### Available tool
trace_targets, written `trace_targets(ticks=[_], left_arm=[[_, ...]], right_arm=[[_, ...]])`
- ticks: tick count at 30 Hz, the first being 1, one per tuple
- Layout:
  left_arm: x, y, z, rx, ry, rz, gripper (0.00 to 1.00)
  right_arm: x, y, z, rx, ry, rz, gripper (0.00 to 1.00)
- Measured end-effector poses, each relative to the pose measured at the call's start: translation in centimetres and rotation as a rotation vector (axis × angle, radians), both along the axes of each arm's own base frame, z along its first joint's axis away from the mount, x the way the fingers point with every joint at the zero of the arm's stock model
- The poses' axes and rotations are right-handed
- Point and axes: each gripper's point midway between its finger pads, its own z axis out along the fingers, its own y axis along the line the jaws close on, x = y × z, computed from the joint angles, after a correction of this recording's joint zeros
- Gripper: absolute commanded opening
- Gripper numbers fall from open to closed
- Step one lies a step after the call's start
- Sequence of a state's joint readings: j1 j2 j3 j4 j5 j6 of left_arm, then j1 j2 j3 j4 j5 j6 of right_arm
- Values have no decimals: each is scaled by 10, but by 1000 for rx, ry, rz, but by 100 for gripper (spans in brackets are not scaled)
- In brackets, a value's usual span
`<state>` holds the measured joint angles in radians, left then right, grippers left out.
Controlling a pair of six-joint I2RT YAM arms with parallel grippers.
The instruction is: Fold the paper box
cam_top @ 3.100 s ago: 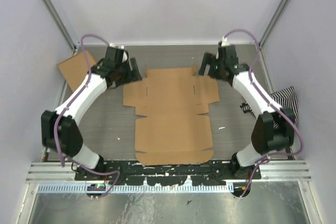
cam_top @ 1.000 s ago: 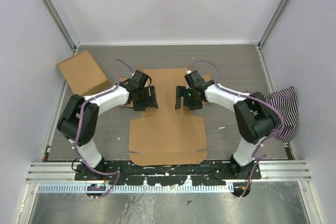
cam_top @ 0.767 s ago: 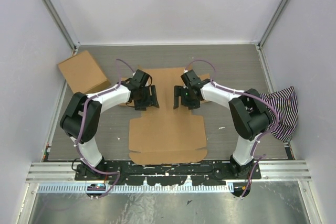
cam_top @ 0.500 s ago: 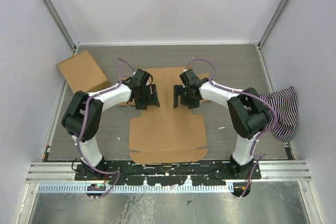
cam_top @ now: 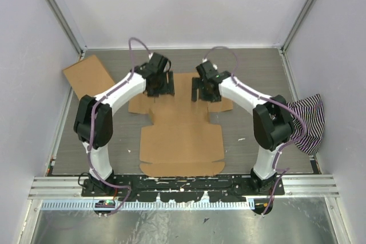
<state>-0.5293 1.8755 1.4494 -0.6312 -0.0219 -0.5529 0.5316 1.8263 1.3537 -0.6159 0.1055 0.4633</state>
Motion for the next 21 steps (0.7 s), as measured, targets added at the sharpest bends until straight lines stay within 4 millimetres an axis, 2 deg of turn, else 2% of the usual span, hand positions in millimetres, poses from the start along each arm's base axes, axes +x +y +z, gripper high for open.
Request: trace_targets(ticks=[4,6,8,11,15,18,21], left_arm=[[65,3,58,19,-161,41,75],[94,13,75,36,-211,78,72],[123,25,80,63,-235,118,71],[154,45,64,115,-217,164,69],[173,66,18,186,-137,193,69],[170,76,-13,229,-70,189,68],[166,77,-27,246,-37,177,63]], right_arm=[[47,-30,42,14,-114,-84,82],[60,-51,54,13,-146,-127,82],[66,-71,60,3,-160,-164,82],[66,-85,63,-19,-157,-180,82],[55,-83,57,-27,-140,-147,82],[46,-81,51,-18,-117,-134,82],[42,-80,46,-5,-100,-124,82]])
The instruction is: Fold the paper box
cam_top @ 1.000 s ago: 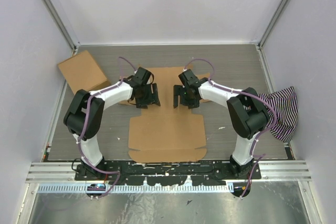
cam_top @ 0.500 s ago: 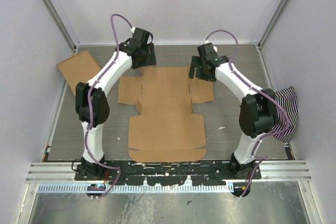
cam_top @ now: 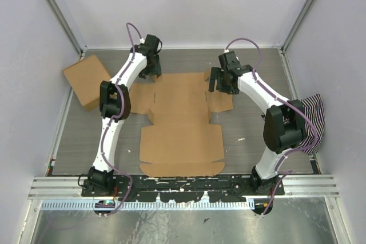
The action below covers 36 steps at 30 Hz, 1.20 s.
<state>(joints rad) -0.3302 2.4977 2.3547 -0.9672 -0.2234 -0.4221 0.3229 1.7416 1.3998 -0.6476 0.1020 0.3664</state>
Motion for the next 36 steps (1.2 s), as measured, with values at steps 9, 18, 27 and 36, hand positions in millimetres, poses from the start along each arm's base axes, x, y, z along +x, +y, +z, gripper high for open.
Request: trace_targets(ticks=[9,18,27,36], left_arm=[[8,-8,5,-37,-30,-20,0],[6,-10,8,-59,-86,-57,0],[-31,-3,112,-182,-415,-79,0],[-78,-25,170,-216,-783,-248,0]], right_arm=[[-2,4,-4,27,13,17,82],[-2,1,-2,29,14,12,82],[10,0,62,52,-116,22,82],[9,-1,150,86,-299,50,71]])
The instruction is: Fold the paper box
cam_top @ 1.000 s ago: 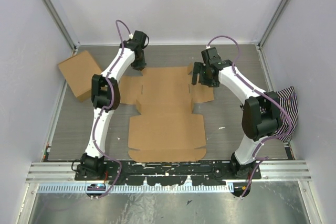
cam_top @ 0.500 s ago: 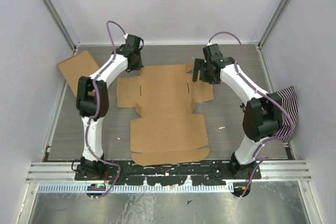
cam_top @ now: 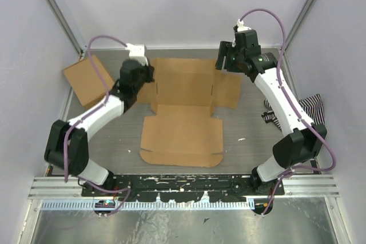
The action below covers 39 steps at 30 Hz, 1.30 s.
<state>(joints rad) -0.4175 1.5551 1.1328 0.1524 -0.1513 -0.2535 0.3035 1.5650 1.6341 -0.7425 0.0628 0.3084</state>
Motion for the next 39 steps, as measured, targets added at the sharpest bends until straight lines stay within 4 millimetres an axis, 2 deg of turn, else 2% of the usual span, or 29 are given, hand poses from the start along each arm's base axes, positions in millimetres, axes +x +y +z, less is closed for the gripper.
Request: trace_targets(ticks=[5,8,14,22,27,30,34,35,37,39], left_arm=[[-45,-14,-17,30,-190,-81,0],[-54,-15,-19,44,-251,-100,0],[-69,-15,5,26,-404,-108,0],[-87,-25,31,21,-555,-161,0],[-92,-26,40,18,-609,-167,0],[-93,-26,45,12,-631,-164,0],[-93,-25,50,10,-649,-161,0],[-94,-25,51,8,-653,-160,0],[-94,-25,53,4,-660,-159,0],[-94,-26,54,1,-665,-164,0]], right_arm=[[-5,-1,28,2,-47,21,57],[-7,-1,33,-1,-47,28,54],[-19,-5,21,-26,17,30,53],[-25,-10,12,-53,54,30,52],[-28,-12,8,-66,70,28,47],[-31,-13,-3,-75,96,29,42],[-41,-15,-26,-90,163,36,28],[-43,-15,-31,-93,179,39,22],[-48,-16,-39,-98,203,46,3],[-52,-15,-43,-97,218,59,1]])
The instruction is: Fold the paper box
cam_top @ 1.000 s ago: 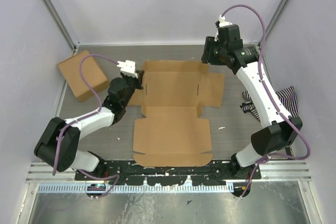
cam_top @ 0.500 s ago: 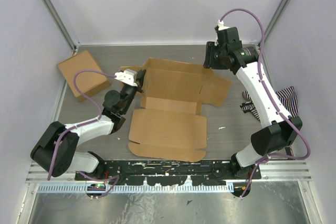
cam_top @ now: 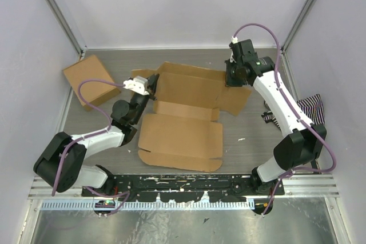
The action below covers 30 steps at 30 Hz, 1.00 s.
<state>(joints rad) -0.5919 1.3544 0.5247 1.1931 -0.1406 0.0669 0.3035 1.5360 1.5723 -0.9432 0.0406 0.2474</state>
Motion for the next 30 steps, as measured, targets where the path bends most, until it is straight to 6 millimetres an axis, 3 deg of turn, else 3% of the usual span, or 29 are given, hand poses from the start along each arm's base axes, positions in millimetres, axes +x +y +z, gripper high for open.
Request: trace_targets(ticks=[2,3,6,7,11,15,20,22,26,30], left_arm=[[-1,-3,0,1,-1,-9,2],[-1,-3,-1,1,0,-9,11],[0,-2,-3,1,4,-5,52],[0,-2,-3,0,3,1,61],[2,4,-6,-21,45,30,73],[-1,13,2,-19,119,60,72],[-3,18,63,-26,141,77,65],[-2,19,76,-18,156,85,62],[3,17,61,43,240,94,52],[8,2,19,124,381,52,46]], right_arm=[[-1,2,-1,6,4,3,1],[-1,2,-1,6,3,3,1],[2,1,1,5,-8,-5,1],[3,0,1,4,-14,-8,1],[15,-3,3,-10,-64,-34,1],[27,-7,1,-10,-140,-81,1],[33,-15,3,4,-263,-139,1],[33,-17,3,4,-306,-159,1],[33,-21,-2,11,-364,-190,1],[34,-19,-14,19,-371,-200,1]])
